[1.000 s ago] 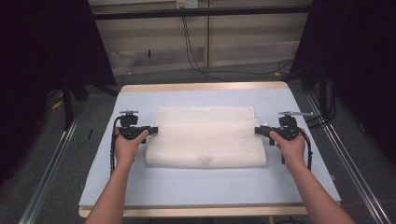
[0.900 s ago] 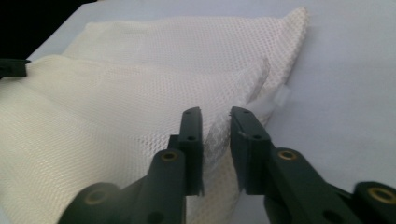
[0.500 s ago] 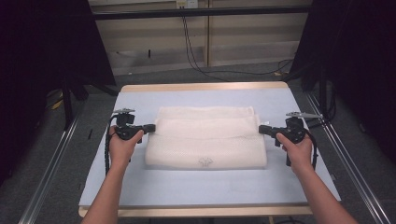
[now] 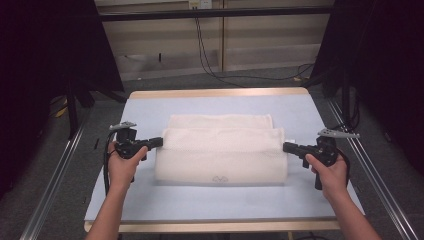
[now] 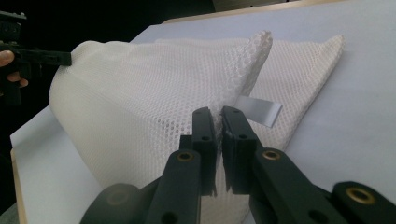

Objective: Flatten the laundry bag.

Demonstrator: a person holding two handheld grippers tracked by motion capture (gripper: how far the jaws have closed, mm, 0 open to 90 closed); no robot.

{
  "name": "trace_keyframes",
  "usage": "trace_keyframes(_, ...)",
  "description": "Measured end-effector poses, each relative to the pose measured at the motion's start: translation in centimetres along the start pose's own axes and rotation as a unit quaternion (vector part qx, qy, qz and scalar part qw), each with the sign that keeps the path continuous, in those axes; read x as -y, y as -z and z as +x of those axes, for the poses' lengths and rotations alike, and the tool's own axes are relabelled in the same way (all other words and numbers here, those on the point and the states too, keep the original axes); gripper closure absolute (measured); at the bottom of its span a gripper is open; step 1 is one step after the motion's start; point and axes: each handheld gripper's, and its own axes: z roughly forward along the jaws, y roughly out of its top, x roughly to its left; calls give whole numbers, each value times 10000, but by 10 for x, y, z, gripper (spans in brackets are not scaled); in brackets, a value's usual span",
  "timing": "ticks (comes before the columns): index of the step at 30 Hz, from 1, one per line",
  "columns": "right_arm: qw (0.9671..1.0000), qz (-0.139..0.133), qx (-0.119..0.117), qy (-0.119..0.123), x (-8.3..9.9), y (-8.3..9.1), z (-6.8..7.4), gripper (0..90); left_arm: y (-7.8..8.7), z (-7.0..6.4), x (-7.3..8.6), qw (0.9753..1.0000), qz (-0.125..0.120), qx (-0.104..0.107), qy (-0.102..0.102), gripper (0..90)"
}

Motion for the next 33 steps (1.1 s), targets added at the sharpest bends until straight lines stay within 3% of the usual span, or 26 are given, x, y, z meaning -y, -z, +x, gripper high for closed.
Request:
trace_keyframes(10, 9995, 301, -138, -20, 22, 10, 5, 851, 9, -3, 27, 9996, 249, 98, 14, 847)
trace_keyframes(15, 9981, 591, -155, 28, 32, 11, 10, 852, 10, -3, 44, 9986, 526, 103, 35, 847)
trace_keyframes(20, 9962, 862, -139, -36, 44, 12, 11, 851, 10, -6, 50, 9980, 627, 75, -6, 847)
trace_keyframes(23, 9948, 1015, -90, -25, 49, 11, 12, 850, 9, -8, 52, 9976, 689, 33, 28, 846)
trace_keyframes(26, 9921, 1255, 39, -14, 53, 7, 16, 843, 7, -9, 55, 9963, 859, -21, -65, 846)
trace_keyframes(28, 9914, 1302, 113, 19, 54, 6, 18, 834, 4, -12, 57, 9938, 1079, -147, -214, 844)
trace_keyframes(29, 9914, 1302, 113, 19, 54, 6, 18, 834, 4, -12, 57, 9938, 1079, -147, -214, 843)
trace_keyframes(31, 9898, 1383, 292, 158, 54, 5, 19, 779, 1, -12, 58, 9928, 1154, -195, -253, 835)
trace_keyframes(33, 9897, 1362, 419, 138, 55, 5, 19, 738, -1, -12, 59, 9922, 1184, -246, -307, 823)
